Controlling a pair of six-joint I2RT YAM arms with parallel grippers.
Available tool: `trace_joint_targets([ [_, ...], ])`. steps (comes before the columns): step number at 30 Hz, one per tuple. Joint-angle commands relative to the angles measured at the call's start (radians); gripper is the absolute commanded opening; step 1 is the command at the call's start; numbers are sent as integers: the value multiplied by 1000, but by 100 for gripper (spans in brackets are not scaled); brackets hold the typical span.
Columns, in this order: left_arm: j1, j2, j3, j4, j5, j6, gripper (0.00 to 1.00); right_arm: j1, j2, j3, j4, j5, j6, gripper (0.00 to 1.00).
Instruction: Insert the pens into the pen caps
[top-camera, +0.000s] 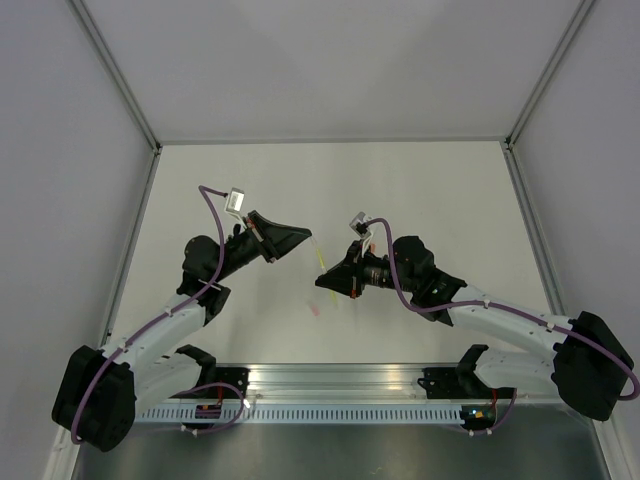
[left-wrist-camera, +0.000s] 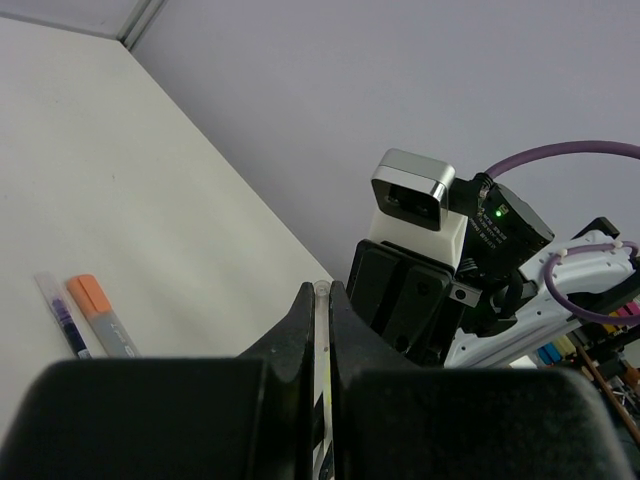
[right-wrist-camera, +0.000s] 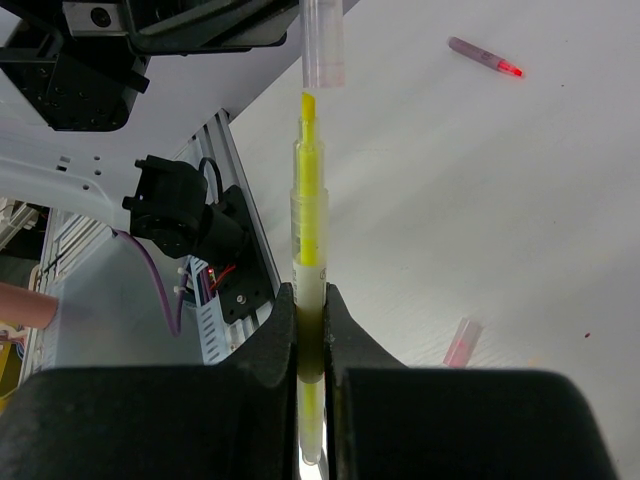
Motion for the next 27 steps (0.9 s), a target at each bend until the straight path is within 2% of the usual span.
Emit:
trace_joint_targets([
  [1, 0, -15, 27, 13, 11, 28, 2, 5, -28, 22, 32, -10, -14, 0],
  [15, -49, 11, -19, 80, 113, 39, 2, 5, -17, 25, 35, 2, -14, 0],
  [27, -74, -10, -35, -75, 122, 131, 2, 3, -32, 25, 16, 25, -28, 0],
])
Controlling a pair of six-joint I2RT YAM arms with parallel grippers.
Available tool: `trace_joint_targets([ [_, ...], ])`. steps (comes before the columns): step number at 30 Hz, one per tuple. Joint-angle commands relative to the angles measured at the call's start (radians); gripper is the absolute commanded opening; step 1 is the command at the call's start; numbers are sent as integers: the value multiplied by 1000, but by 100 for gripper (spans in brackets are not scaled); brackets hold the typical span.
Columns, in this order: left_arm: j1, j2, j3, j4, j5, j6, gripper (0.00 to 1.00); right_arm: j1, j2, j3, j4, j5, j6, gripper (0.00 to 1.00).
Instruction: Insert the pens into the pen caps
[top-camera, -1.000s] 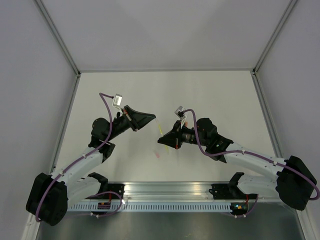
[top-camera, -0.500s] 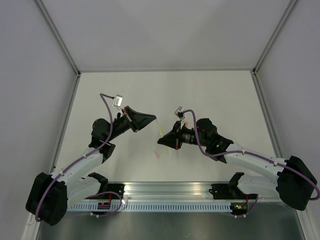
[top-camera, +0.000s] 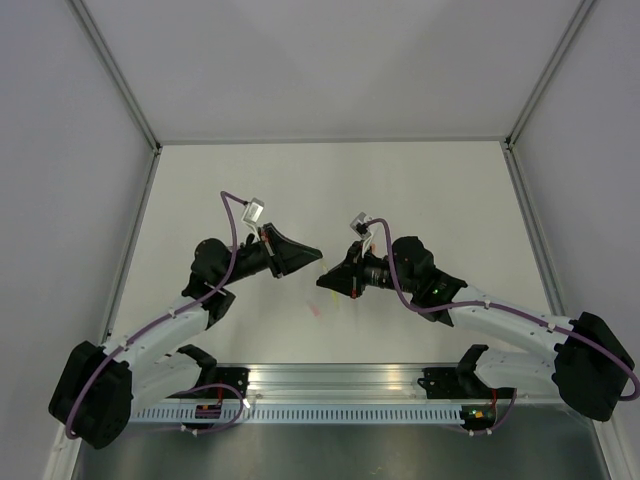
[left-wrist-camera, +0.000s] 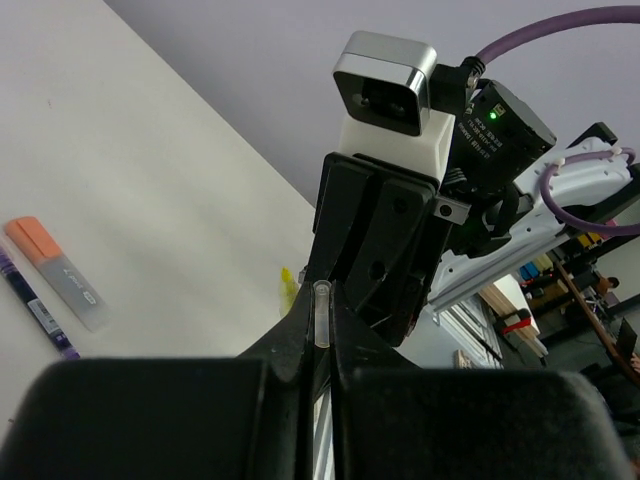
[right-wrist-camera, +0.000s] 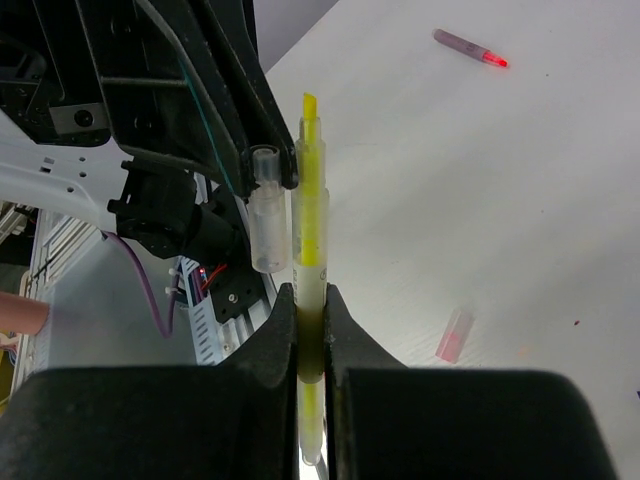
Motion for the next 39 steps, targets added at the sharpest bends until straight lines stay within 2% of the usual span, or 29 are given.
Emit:
trace_joint_targets([
  [1, -2, -25, -20, -43, 2, 78, 2, 2, -27, 24, 43, 1, -26, 0],
  [5, -2, -62, -15, -53, -18, 83, 2, 0, -21, 27, 41, -3, -24, 0],
  [10, -2, -111, 43, -114, -106, 84, 2, 0, -21, 30, 43, -20, -23, 0],
  [18, -2, -111, 134, -205, -180, 90, 2, 0, -30, 30, 43, -40, -23, 0],
  [39, -2, -127, 134, -249, -206, 119, 2, 0, -58, 24, 40, -34, -23, 0],
])
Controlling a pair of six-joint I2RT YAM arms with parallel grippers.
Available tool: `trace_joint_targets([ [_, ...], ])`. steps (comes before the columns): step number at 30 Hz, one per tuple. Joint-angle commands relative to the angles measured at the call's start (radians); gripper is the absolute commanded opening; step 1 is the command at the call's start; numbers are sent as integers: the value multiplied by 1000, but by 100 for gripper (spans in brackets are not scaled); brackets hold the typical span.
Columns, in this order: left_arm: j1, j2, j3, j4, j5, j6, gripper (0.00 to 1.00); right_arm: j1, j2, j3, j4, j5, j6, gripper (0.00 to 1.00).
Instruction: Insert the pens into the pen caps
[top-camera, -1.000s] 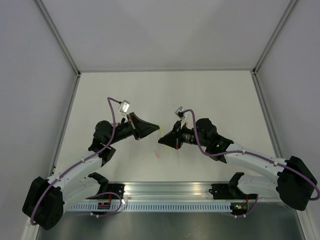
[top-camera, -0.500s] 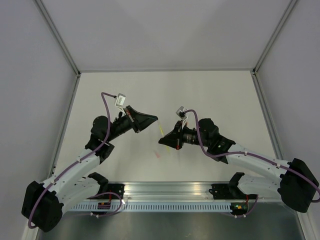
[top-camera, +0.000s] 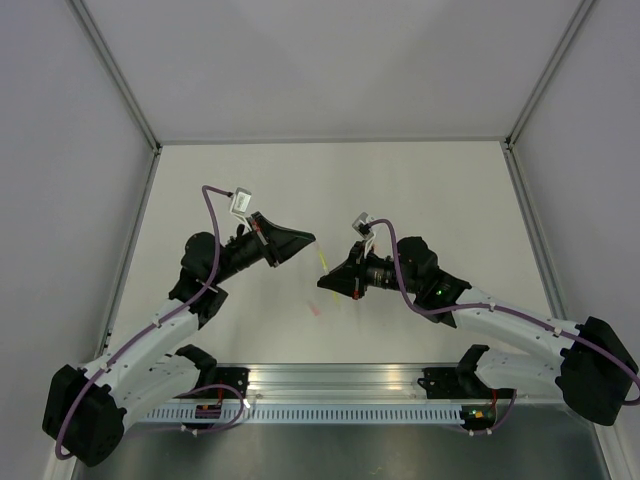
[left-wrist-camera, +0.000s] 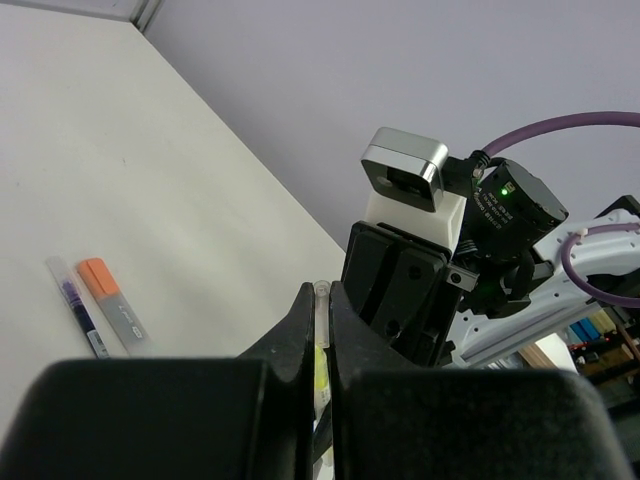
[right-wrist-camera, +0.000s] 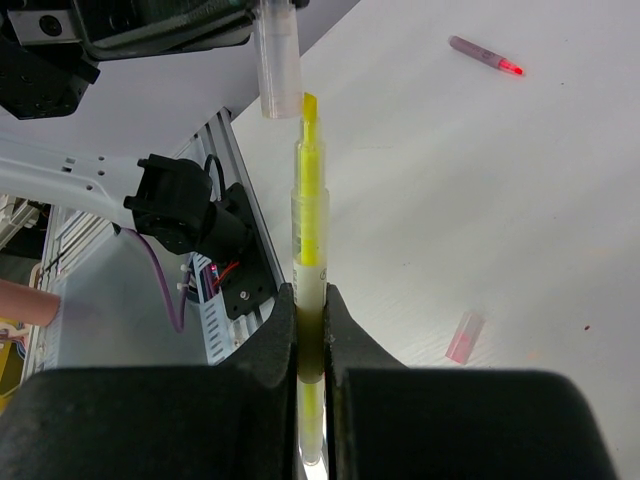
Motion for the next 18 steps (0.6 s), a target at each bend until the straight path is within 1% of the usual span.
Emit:
trace_joint_targets([
  [1, 1, -10, 38, -13, -49, 52, 2, 1, -26, 22, 53, -17, -22, 0],
  [12, 2, -1, 52, -10, -83, 39, 2, 1, -18, 22, 66, -34, -9, 0],
  [18, 1, 5, 50, -8, -71, 35, 2, 1, -23, 22, 66, -34, -9, 0],
])
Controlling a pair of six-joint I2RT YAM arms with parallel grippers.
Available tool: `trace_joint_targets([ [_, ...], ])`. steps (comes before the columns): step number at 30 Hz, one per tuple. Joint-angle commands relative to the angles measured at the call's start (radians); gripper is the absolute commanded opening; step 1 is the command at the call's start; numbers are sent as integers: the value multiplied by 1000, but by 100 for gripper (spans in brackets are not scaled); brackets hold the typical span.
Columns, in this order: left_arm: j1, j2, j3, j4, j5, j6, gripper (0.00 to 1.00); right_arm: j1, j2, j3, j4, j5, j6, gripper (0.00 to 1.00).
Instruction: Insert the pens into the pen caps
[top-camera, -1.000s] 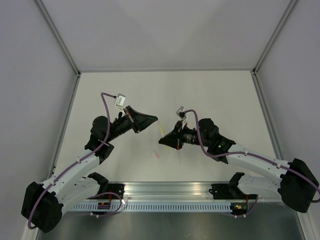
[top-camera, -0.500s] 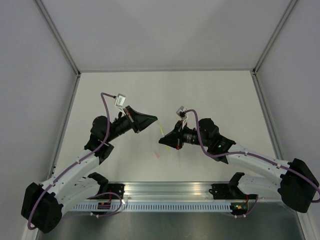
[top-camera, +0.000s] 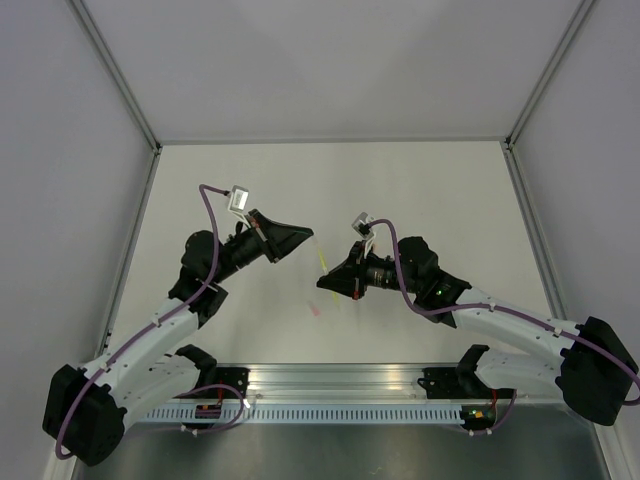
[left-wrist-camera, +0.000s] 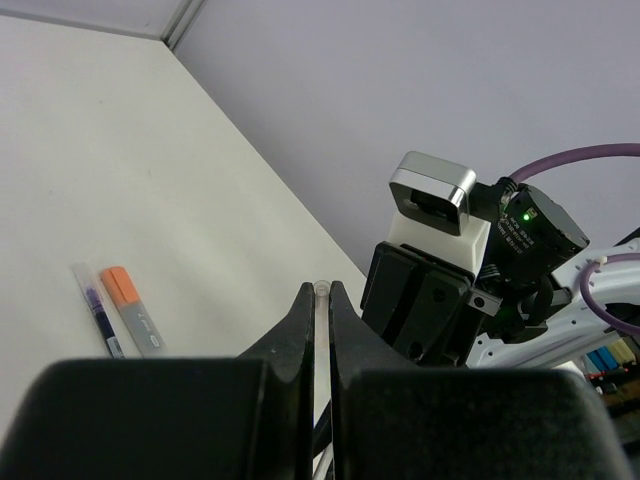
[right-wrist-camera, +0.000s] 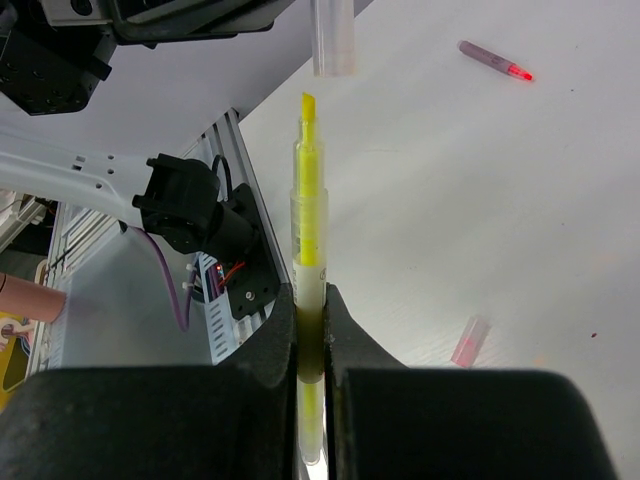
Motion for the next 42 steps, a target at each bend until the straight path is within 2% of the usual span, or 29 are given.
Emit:
trace_joint_targets([
  [1, 2, 4, 37, 11, -5, 27, 2, 2, -23, 21, 54, -16, -9, 0],
  [5, 0, 17, 24, 20, 38, 19, 2, 2, -23, 22, 52, -12, -12, 0],
  [9, 0, 25, -23, 106, 74, -30, 2, 3, -18, 22, 46, -6, -15, 0],
  [24, 0, -58, 2, 7, -12, -25, 2, 2, -18, 15, 71, -21, 1, 0],
  [42, 0, -50, -4, 42, -12, -65, 2, 3, 0, 19, 81, -33, 9, 0],
])
